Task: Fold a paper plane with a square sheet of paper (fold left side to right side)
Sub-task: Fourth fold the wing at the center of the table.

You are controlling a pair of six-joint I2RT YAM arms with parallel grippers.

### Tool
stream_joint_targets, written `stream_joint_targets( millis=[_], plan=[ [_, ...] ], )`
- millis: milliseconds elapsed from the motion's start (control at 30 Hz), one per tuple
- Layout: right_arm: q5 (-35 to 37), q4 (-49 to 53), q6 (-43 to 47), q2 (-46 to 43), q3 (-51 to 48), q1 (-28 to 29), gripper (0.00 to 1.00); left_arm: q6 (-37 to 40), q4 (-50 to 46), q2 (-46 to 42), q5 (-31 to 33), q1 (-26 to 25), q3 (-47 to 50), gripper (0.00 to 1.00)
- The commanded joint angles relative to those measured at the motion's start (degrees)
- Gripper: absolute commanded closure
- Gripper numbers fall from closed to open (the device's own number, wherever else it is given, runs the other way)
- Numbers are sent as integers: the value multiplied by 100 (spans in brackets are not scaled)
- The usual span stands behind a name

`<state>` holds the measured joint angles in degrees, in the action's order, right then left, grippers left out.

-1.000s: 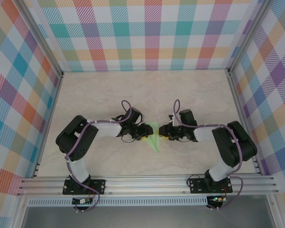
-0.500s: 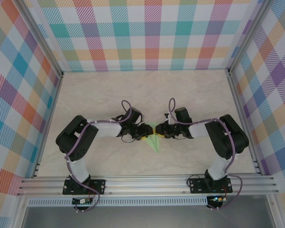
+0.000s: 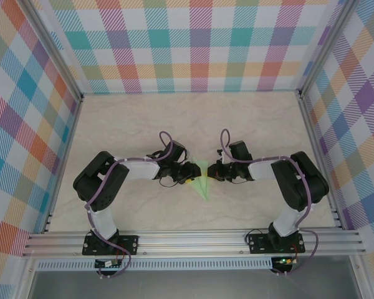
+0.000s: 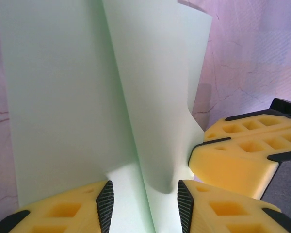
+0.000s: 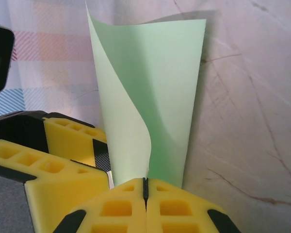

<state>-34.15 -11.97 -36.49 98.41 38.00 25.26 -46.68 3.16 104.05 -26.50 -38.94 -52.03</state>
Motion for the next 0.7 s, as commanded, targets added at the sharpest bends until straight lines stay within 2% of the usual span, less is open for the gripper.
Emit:
stream_joint_targets(
  millis=[0, 667],
  plan=[
    [136, 274, 256, -51, 132, 33, 95, 88, -210, 81, 99, -52, -7, 57],
    [221, 483, 376, 223, 268, 44, 94, 98, -216, 72, 93, -49, 14, 57]
  ],
)
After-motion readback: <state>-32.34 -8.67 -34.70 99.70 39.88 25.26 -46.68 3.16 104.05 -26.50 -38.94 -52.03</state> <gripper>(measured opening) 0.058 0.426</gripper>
